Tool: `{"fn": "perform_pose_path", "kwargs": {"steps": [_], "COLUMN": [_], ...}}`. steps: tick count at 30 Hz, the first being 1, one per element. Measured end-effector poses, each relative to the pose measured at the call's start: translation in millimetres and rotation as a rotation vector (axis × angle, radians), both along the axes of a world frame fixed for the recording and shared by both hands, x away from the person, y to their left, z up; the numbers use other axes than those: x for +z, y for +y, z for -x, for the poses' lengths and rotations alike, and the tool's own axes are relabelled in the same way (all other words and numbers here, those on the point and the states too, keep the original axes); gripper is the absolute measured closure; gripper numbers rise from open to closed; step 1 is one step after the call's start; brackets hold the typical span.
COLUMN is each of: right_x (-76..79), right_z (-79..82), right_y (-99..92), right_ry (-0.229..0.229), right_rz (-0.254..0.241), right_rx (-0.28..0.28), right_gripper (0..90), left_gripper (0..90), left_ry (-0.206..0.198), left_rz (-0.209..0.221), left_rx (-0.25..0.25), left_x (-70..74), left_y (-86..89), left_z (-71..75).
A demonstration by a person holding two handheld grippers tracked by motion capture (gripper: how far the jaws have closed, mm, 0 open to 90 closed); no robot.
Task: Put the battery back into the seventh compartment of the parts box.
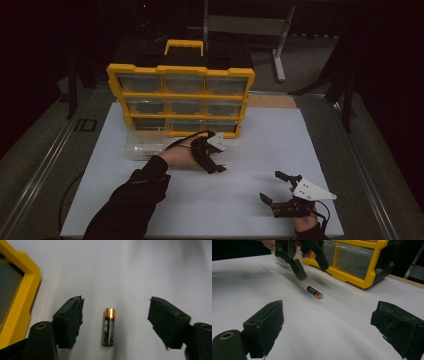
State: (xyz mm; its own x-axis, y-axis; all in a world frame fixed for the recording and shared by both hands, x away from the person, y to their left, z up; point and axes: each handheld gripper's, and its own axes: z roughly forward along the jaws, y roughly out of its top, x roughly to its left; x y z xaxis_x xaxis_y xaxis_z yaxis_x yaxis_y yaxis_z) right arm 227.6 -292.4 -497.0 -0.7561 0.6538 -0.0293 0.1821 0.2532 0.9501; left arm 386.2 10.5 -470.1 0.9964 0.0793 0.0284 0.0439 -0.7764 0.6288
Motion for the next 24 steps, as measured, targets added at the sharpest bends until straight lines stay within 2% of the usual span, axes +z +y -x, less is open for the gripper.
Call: {"fn": "perform_pose_path", "kwargs": {"steps": [7, 15, 20, 24], "right_x": [0.1, 0.0, 0.1, 0.1], "right_z": [0.0, 0.0, 0.0, 0.1], "right_y": [-0.2, -0.5, -0.6, -0.5], "right_ry": [-0.001, -0.001, -0.002, -0.002], "right_rz": [-0.001, -0.003, -0.003, -0.002], "right_rx": [0.000, 0.000, 0.000, 0.001], "right_gripper": [9.0, 9.0, 9.0, 9.0], "left_gripper": [39.3, 49.9, 57.4, 59.1], "left_ry": [0.001, 0.015, 0.004, 0.000], "left_rz": [-0.032, -0.069, -0.095, -0.114], "left_rx": [0.018, 0.016, 0.011, 0.022], "left_x": [-12.4, -23.4, -27.3, -30.5], "left_y": [-3.9, -7.6, -8.3, -7.5], "left_z": [-4.7, -6.3, -6.3, -6.6]}}
